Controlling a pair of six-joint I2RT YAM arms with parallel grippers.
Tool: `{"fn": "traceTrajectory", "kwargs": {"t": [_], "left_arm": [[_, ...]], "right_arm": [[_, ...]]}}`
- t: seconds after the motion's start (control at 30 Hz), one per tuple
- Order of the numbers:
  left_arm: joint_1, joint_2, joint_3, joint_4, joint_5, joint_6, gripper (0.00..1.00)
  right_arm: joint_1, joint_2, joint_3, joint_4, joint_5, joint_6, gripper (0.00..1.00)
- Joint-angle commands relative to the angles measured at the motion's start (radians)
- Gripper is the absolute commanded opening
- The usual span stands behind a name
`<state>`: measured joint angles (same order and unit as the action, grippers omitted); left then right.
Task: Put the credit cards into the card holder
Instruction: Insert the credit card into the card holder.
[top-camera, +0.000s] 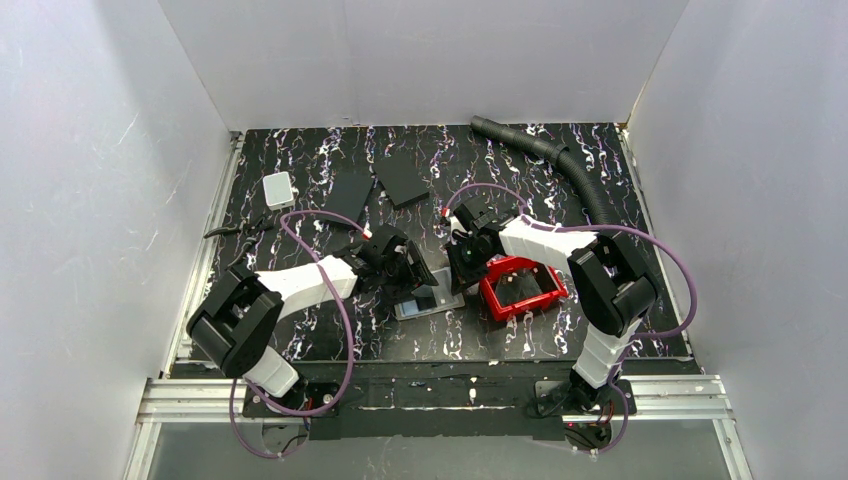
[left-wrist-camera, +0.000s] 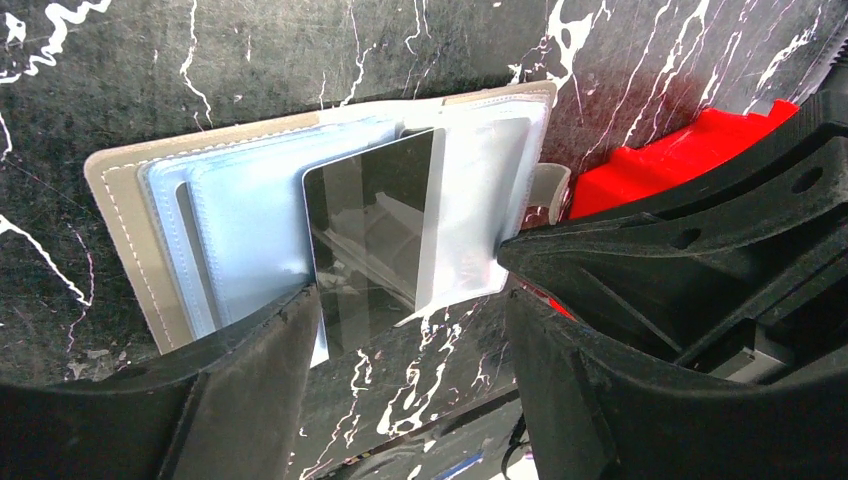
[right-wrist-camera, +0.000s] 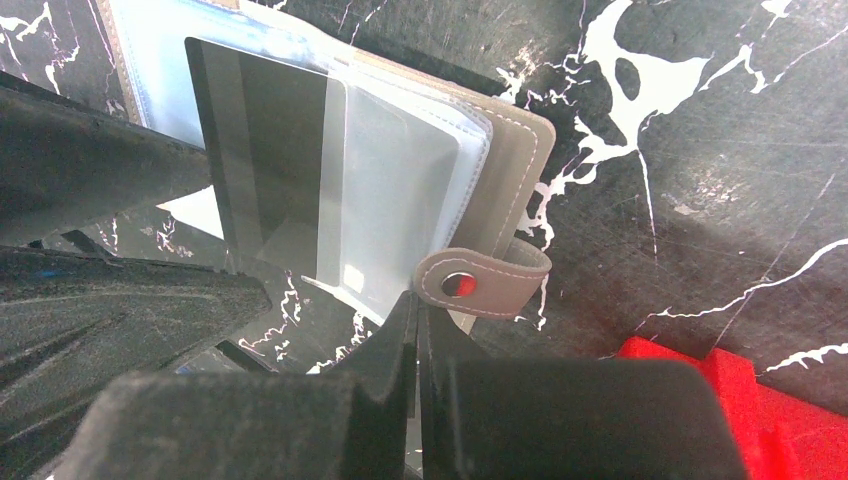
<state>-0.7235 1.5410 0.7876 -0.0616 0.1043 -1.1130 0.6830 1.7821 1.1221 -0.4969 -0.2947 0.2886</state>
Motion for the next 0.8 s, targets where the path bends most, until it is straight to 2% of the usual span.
{"fn": "traceTrajectory", "kwargs": {"t": [0.0,0.47,0.7,0.77], "left_arm": [[-0.007,0.018,0.018,-0.053,-0.023,0.036,0.67],[-0.025,0.093,0.081,0.098,0.057,0.057,0.66],[-0.026,0.066,0.055,0.112,0.051,0.075,0.66],[-0.026,0.064,0.047,0.115,0.052,0.078,0.65]], "right_arm": [[0.010,0.020,0.008,0.015,-0.017,0.001,0.04],[0.026,0.030,0.014,0.028,-0.028,0.010,0.04],[0.007,-0.046,0.013,0.000,0.041,0.046,0.14],[-0.012,-0.061,0.023,-0.031,0.052,0.046,0.21]]}}
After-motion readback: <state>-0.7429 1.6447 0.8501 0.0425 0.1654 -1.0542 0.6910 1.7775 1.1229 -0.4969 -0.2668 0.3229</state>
